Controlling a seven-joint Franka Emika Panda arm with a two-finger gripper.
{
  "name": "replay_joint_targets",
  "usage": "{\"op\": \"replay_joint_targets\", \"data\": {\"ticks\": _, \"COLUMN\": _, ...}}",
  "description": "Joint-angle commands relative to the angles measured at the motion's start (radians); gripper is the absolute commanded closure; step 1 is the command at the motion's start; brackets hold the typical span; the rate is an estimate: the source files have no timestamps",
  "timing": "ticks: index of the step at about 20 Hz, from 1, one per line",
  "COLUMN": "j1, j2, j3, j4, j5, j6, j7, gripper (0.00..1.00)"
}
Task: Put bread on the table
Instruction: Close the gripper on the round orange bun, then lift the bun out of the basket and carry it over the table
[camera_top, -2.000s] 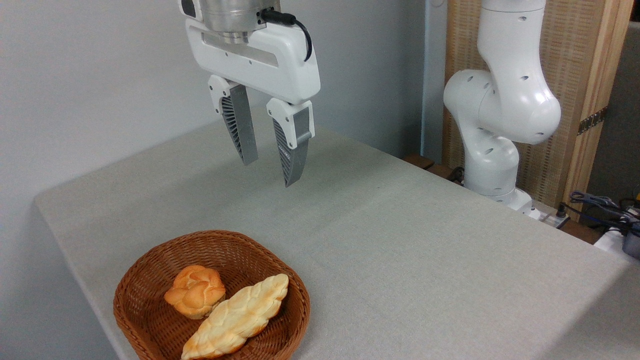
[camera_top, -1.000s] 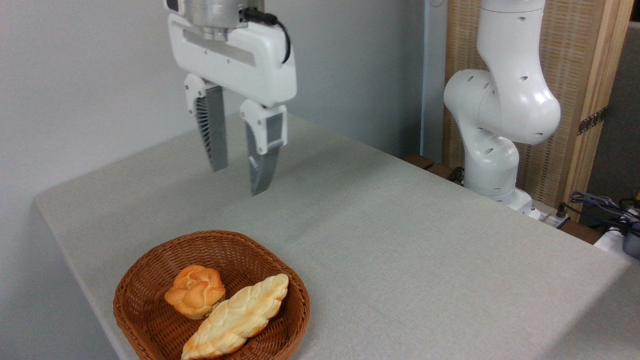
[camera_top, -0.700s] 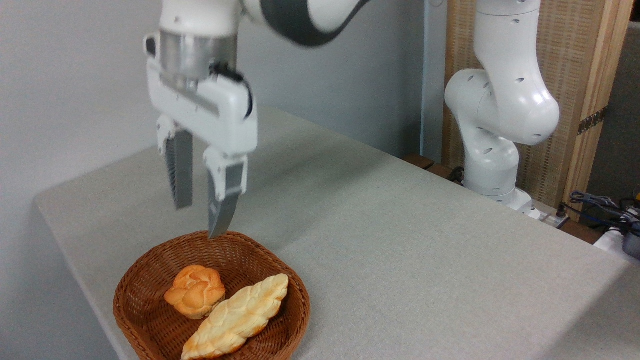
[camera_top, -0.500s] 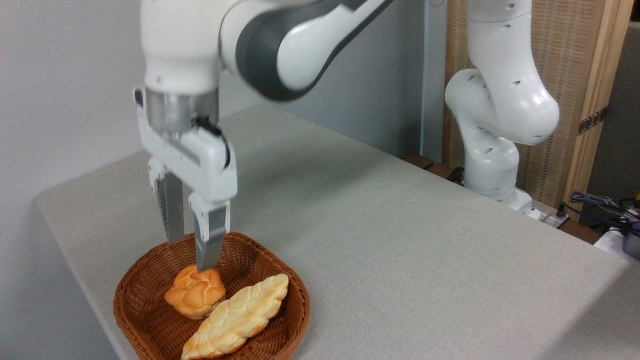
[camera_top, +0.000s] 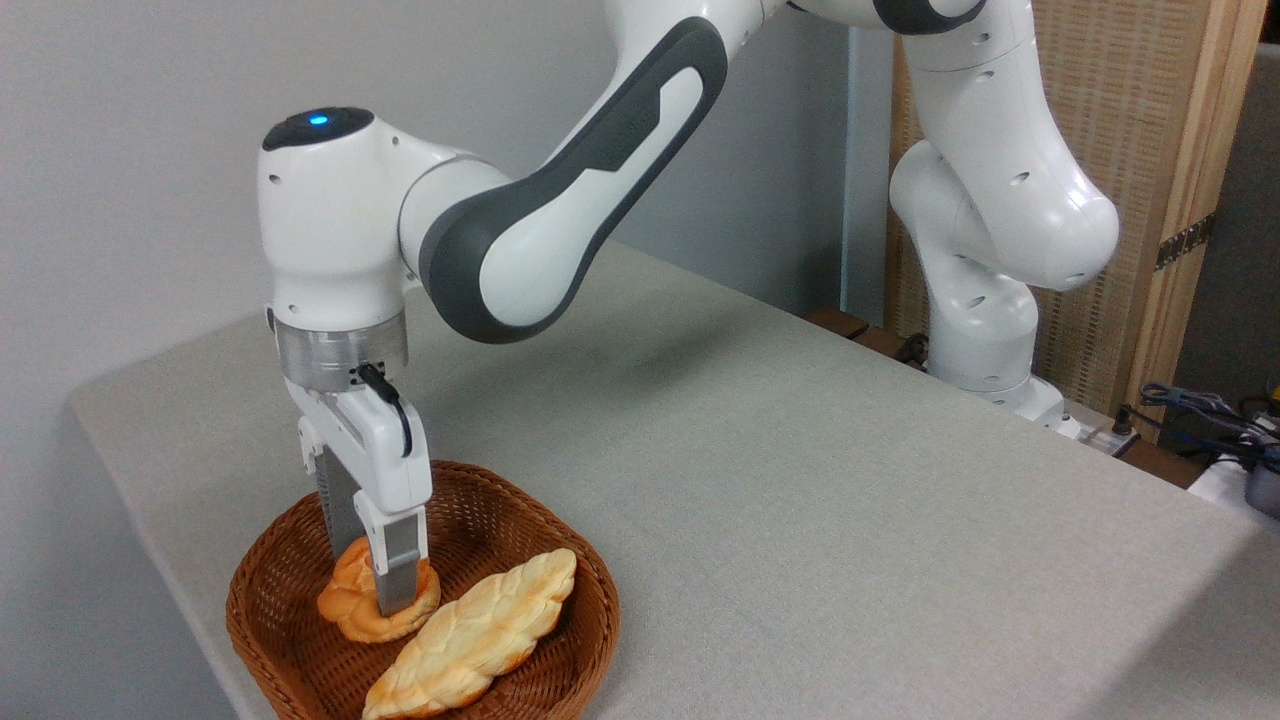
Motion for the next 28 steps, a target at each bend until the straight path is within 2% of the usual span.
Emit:
{"op": "replay_joint_targets", "data": {"ticks": 1, "j1": 0.022, "j2": 0.009, "j3": -0.009, "j4": -0.018, "j5": 0.017, "j6": 0.063, "j7": 0.017, "gripper": 0.87}}
{"op": "replay_joint_targets", "data": {"ticks": 2, "j1": 0.024, "j2": 0.009, "j3": -0.009, "j4": -0.018, "j5": 0.017, "j6": 0.064, "j7": 0.026, "gripper": 1.00}}
{"op": "replay_joint_targets", "data": {"ticks": 11, "j1": 0.036, "j2": -0.003, "j3": -0.006, "j4": -0.012, "j5": 0.010, "j6": 0.063, "j7": 0.043, "gripper": 1.00}}
{"op": "replay_joint_targets", "data": {"ticks": 15, "j1": 0.041, "j2": -0.086, "j3": 0.001, "j4": -0.007, "j5": -0.020, "j6": 0.050, "j7": 0.031, "gripper": 1.00}}
{"op": "replay_joint_targets", "data": {"ticks": 18, "j1": 0.041, "j2": -0.201, "j3": 0.040, "j4": -0.007, "j5": -0.080, "j6": -0.086, "j7": 0.031, "gripper": 0.98}}
{"op": "replay_joint_targets", "data": {"ticks": 19, "j1": 0.041, "j2": -0.248, "j3": 0.050, "j4": -0.008, "j5": -0.082, "j6": -0.164, "j7": 0.038, "gripper": 0.92}}
{"op": "replay_joint_targets", "data": {"ticks": 22, "j1": 0.038, "j2": -0.363, "j3": 0.060, "j4": -0.016, "j5": -0.080, "j6": -0.397, "j7": 0.046, "gripper": 0.87}}
{"op": "replay_joint_targets", "data": {"ticks": 23, "j1": 0.030, "j2": -0.383, "j3": 0.060, "j4": -0.027, "j5": -0.079, "j6": -0.452, "j7": 0.047, "gripper": 0.79}}
{"op": "replay_joint_targets", "data": {"ticks": 26, "j1": -0.065, "j2": -0.457, "j3": 0.060, "j4": -0.149, "j5": -0.065, "j6": -0.491, "j7": 0.054, "gripper": 0.78}}
{"op": "replay_joint_targets", "data": {"ticks": 28, "j1": -0.109, "j2": -0.515, "j3": 0.060, "j4": -0.241, "j5": -0.063, "j6": -0.484, "j7": 0.052, "gripper": 0.73}}
